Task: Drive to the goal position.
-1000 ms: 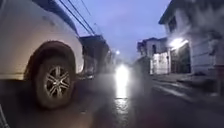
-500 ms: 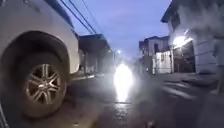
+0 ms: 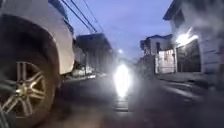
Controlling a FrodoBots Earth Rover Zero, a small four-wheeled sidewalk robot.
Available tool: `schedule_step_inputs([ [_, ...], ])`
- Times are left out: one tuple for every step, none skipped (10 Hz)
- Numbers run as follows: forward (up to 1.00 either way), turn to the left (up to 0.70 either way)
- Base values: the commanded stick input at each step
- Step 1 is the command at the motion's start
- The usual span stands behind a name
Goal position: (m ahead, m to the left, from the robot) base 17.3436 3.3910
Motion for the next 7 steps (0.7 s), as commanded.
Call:
schedule_step_inputs([
  [0.7,-0.35],
  [0.7,-0.35],
  [0.7,-0.35],
  [0.7,-0.31],
  [0.7,-0.16],
  [0.7,-0.01],
  [0.7,0.0],
])
